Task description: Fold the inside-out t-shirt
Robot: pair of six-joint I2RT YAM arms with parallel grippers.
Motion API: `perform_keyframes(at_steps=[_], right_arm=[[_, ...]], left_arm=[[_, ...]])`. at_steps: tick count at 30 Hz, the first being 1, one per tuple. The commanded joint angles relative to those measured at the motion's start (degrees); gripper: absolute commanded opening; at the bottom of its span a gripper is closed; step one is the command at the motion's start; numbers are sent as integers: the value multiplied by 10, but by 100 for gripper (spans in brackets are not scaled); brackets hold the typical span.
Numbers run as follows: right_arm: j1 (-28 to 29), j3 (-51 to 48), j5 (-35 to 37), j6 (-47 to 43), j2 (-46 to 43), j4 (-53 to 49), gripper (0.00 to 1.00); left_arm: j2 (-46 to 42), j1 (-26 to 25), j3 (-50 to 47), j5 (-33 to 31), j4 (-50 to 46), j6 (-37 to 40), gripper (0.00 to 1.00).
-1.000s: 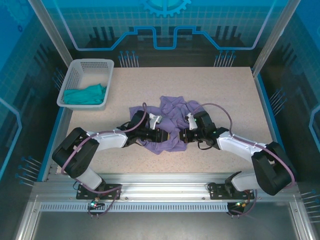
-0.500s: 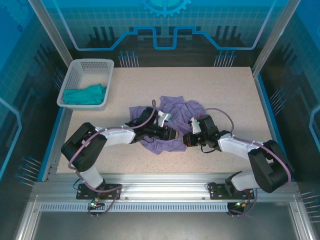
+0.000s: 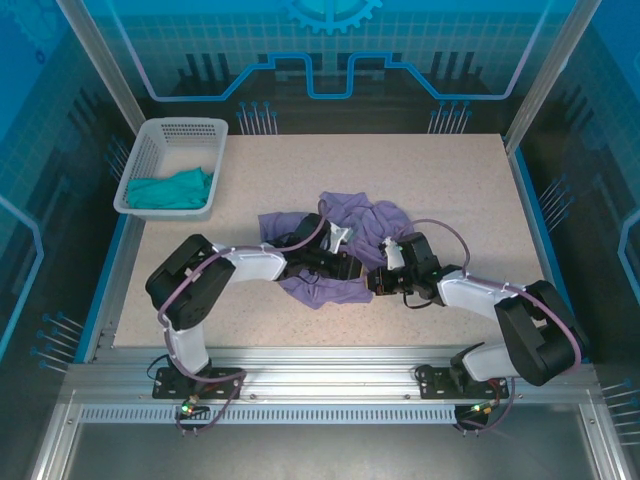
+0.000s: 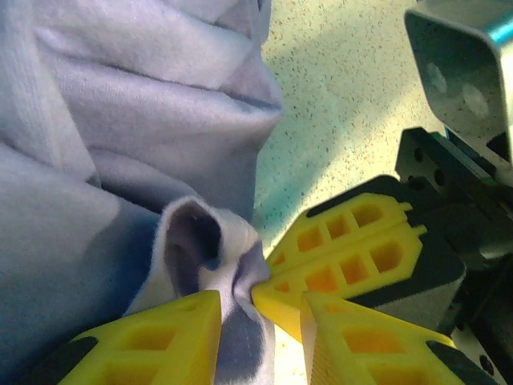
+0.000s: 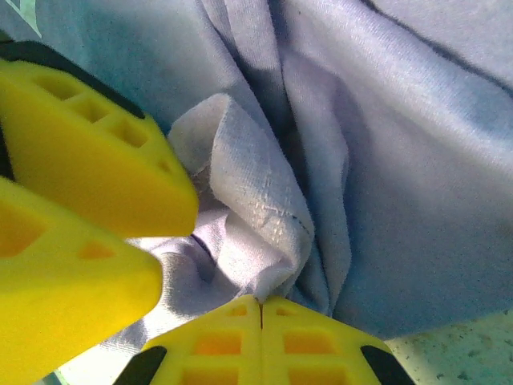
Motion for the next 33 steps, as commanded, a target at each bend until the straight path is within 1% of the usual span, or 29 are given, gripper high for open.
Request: perform_keyframes(at_steps=[1,5,10,12,16,22,24,27,33], right_arm=[[-8,-11,-8,0,-15,8,0],[-9,-14,-7,-1,-18,9,0],[-9,-13,-7,-1,-17,16,0],[-9,-14,-9,-2,-14,18,0],[-8,-14,-10,-4,-10,20,0],[-9,-16,2,-20,-24,8,0],[-9,-14,5,-27,-31,2,0],[-10,-11,7,-38,-46,-4,0],[-10,1,7,-69,-81,-24,1]], left_arm=[[17,-2,23,-19,-15,8,34],[30,-2,34,-26,-12,5,35],[47,-3,48,-12,-10,1,35],[53,-3,51,-5,-5,-2,33],[54,-4,54,-2,2,-5,26],[31,-4,58,-7,-14,7,6],[20,-3,60,-7,-24,7,1],[-5,-4,67,-6,-56,-3,0],[-47,-6,101,-16,-157,-9,0]])
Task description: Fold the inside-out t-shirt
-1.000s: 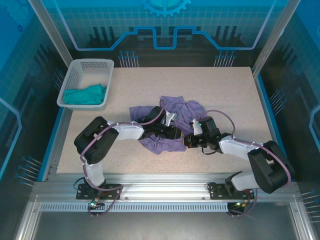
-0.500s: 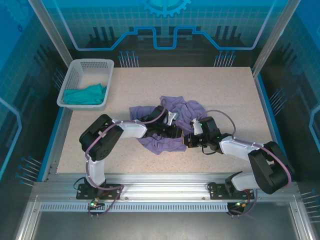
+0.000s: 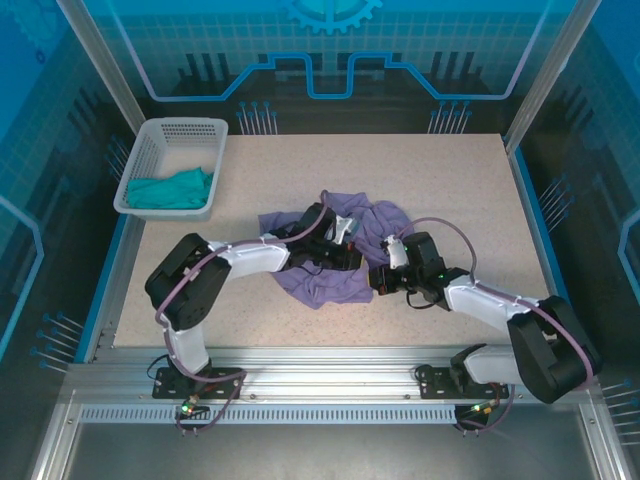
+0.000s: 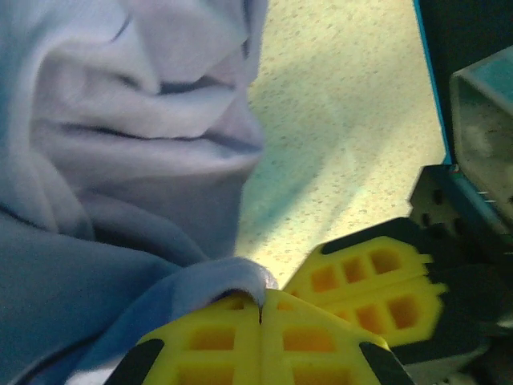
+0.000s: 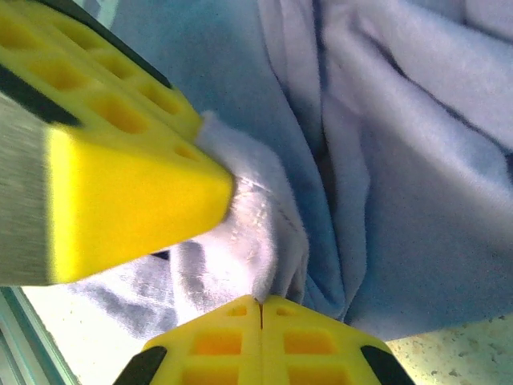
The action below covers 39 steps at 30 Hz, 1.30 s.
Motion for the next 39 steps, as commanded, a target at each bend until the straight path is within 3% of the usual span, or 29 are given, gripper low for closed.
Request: perform_keyframes(at_steps=[1,16,20,27,32,39], right_arm=[[-7,12,6,-32,-24,-24,2],[-8,29,-11,-68,-89,-65,28],[8,21,-40,-47,-69,-21,33],[56,4,-23,20,3,86,37],[65,5,29,49,41,108,34],[65,3,-7,35,45,167,7]], left_arm=[[-33,-6,37,0,-72,-5,0],[-17,-5,147,-69,-246,60,0],[-14,-5,162,-68,-261,60,0],[-15,-3,164,-58,-257,48,0],[-20,7,152,-45,-240,34,0],[-27,22,134,-36,-220,22,0]])
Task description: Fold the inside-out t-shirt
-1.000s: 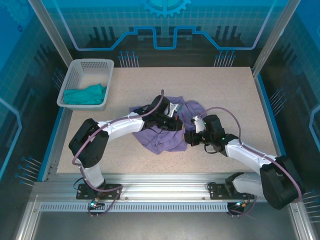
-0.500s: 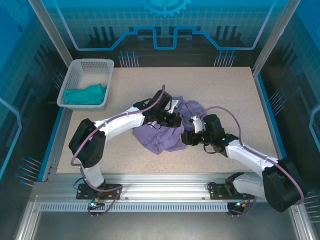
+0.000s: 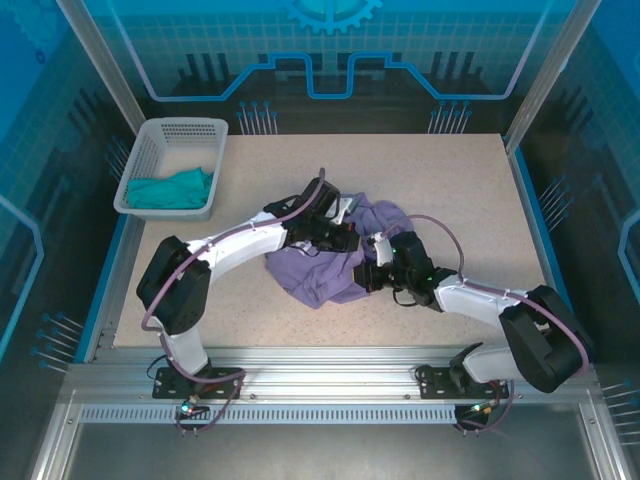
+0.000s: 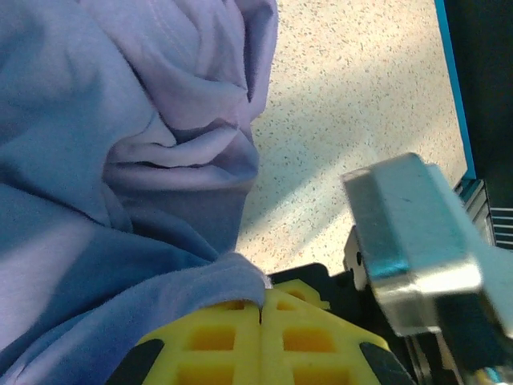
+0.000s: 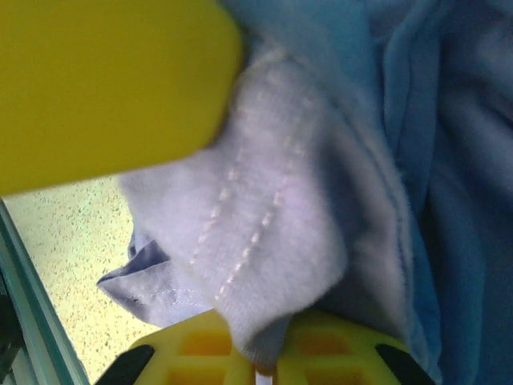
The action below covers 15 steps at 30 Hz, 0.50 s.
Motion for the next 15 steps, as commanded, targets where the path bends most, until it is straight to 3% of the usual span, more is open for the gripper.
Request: perform_keyframes(at_steps=[1,7,15], right_arm=[[4,-5,-31,-5,6,58,5],[3,4,-80,-9,23,90,0],[-6,19,-85,17,60,118,0]], left_arm=[[-6,10,-12,19,15,-12,0],[-3,31,-27,33,41,-26,1],[-72,78,-95,41,71,-36,29]])
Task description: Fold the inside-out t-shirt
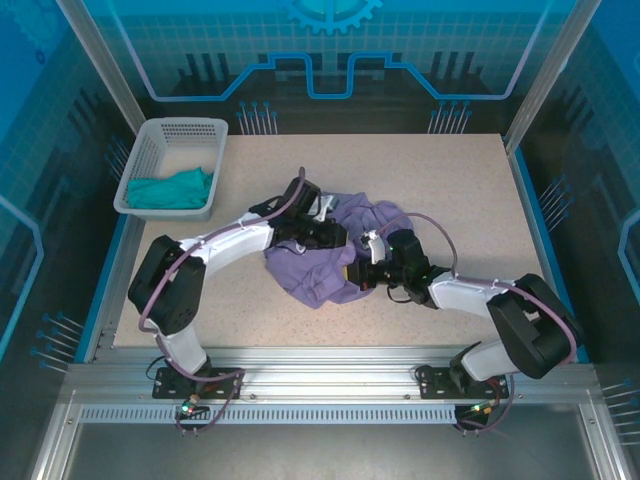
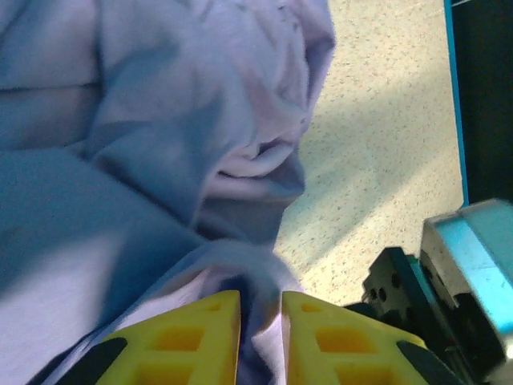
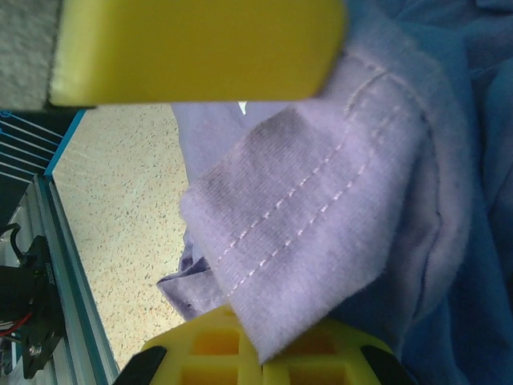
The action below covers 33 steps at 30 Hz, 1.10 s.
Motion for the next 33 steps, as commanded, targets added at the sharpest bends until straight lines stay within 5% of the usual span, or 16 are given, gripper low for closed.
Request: perform_keyframes(at_steps=[1,14,33], right_arm=[[-7,15,-23,16,11,40,0],[-38,32,-65,73,42,75,0],[-41,41,-61,67,48,59,0]], left_arm=[[-58,26,-40,20,24,-10,33],[-203,39,-263,7,47,-33,46],[-149,-3,-267,-3,57,-52,40]])
